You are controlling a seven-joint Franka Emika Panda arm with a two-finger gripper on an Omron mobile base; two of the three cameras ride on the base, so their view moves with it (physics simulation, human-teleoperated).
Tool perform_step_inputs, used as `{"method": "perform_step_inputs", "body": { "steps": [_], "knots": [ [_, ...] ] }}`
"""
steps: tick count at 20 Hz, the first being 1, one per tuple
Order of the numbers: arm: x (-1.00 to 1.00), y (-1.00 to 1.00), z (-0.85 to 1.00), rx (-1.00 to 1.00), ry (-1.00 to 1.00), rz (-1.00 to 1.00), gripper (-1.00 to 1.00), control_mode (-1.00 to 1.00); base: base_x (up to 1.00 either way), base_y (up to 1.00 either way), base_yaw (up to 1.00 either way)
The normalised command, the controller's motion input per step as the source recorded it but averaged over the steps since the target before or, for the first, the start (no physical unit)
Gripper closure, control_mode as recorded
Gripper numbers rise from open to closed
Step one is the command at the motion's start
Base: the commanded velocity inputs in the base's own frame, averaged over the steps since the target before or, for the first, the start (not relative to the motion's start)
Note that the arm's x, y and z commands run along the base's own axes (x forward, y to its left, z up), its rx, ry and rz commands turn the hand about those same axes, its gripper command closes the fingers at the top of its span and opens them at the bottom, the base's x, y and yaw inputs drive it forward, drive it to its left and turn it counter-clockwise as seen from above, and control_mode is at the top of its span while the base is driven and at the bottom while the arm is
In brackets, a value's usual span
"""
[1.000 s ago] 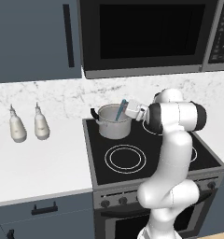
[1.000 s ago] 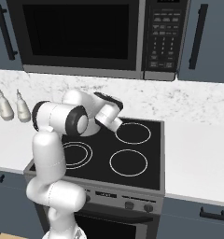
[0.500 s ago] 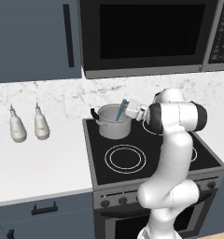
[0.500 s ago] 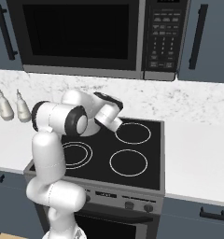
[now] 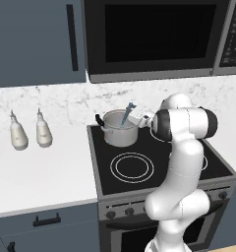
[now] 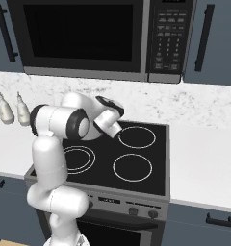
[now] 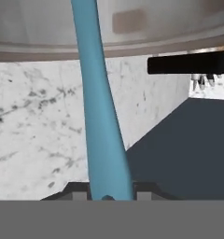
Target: Put the sweet potato and corn in the pot. Retrieve the spatula and lightly stir the vegetables in the pot.
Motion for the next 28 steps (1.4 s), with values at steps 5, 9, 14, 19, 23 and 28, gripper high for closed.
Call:
{"method": "perform_step_inputs", "body": {
  "steps": [5,9,14,19,23,28],
  "knots": [
    [0.28,0.0,0.0,0.0,-0.04,-0.18,1.0,-1.0,0.0,0.0,0.0],
    [0.29,0.0,0.0,0.0,0.04,-0.16,1.0,-1.0,0.0,0.0,0.0],
    [-0.08,-0.08,0.0,-0.03,0.36,-0.11,1.0,-1.0,0.0,0.0,0.0],
    [-0.11,-0.04,0.0,-0.03,0.19,-0.06,1.0,-1.0,0.0,0.0,0.0],
    [0.0,0.0,0.0,0.0,0.02,-0.06,1.0,-1.0,0.0,0.0,0.0],
    [0.0,0.0,-0.09,-0.01,0.15,-0.03,1.0,-1.0,0.0,0.0,0.0]
  ]
}}
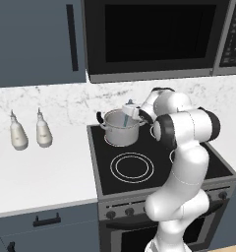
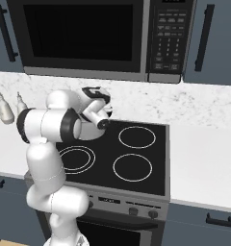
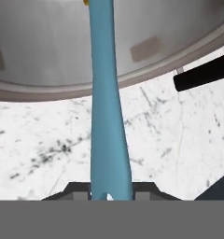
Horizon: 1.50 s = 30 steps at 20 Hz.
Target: Put the sweet potato and corn in the pot. Retrieve the spatula and lightly stir the vegetables in the pot.
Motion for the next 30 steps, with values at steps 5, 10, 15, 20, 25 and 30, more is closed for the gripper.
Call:
{"method": "perform_step_inputs", "body": {
  "steps": [5,10,15,20,25,30],
  "knots": [
    [-0.1,0.0,-0.36,0.0,0.09,-0.05,1.0,-1.0,0.0,0.0,0.0],
    [0.04,0.0,-0.47,0.0,-0.01,-0.09,1.0,-1.0,0.0,0.0,0.0],
    [0.24,0.04,-0.41,0.0,-0.12,-0.1,1.0,-1.0,0.0,0.0,0.0],
    [0.06,0.04,-0.14,-0.01,-0.13,-0.08,1.0,-1.0,0.0,0.0,0.0],
    [0.08,0.08,-0.02,-0.01,-0.14,-0.09,1.0,-1.0,0.0,0.0,0.0],
    [0.0,0.04,0.0,-0.1,0.11,-0.01,1.0,-1.0,0.0,0.0,0.0]
  ]
}}
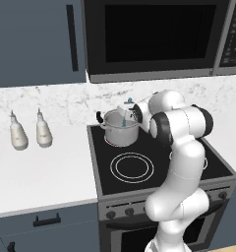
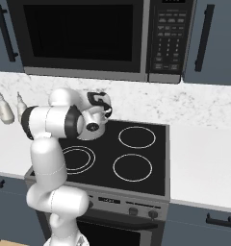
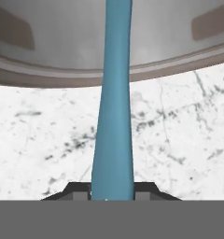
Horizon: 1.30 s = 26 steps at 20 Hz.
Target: Put the sweet potato and corn in the pot. Retrieve the spatula and lightly stir the vegetables in the pot.
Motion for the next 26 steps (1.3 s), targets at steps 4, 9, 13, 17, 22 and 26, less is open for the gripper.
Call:
{"method": "perform_step_inputs", "body": {
  "steps": [4,9,13,17,22,26],
  "knots": [
    [-0.13,0.0,0.0,-0.1,0.19,0.01,1.0,-1.0,0.0,0.0,0.0],
    [-0.12,0.0,-0.06,-0.1,0.2,0.13,1.0,-1.0,0.0,0.0,0.0],
    [-0.1,0.0,-0.14,-0.01,0.01,0.09,1.0,-1.0,0.0,0.0,0.0],
    [0.0,0.02,-0.4,0.0,-0.07,0.0,1.0,-1.0,0.0,0.0,0.0],
    [0.02,0.06,-0.49,0.0,-0.07,0.0,1.0,-1.0,0.0,0.0,0.0],
    [0.0,0.1,-0.17,0.01,-0.1,-0.01,1.0,-1.0,0.0,0.0,0.0]
  ]
}}
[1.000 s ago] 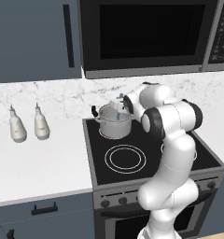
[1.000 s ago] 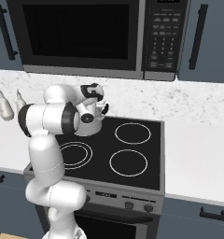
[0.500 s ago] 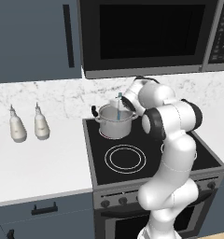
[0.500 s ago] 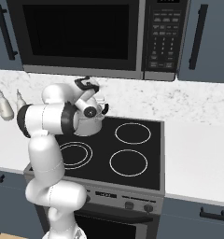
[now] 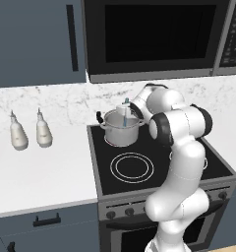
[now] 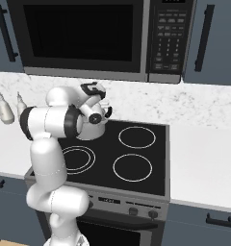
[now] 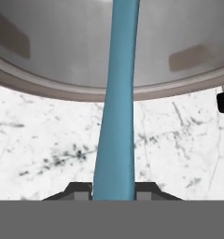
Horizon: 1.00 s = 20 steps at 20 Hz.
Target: Put the sweet potato and corn in the pot. Retrieve the spatula and lightly stir the vegetables in the pot.
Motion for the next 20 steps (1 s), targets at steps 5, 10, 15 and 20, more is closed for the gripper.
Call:
{"method": "perform_step_inputs", "body": {
  "steps": [5,10,15,20],
  "knots": [
    [0.0,0.02,-0.01,0.0,0.0,0.0,1.0,-1.0,0.0,0.0,0.0],
    [0.0,0.29,-0.14,0.02,-0.29,-0.03,1.0,-1.0,0.0,0.0,0.0],
    [0.0,0.36,-0.13,0.1,-0.36,-0.09,1.0,-1.0,0.0,0.0,0.0],
    [-0.02,0.27,-0.03,0.12,0.01,-0.12,1.0,-1.0,0.0,0.0,0.0]
  ]
}}
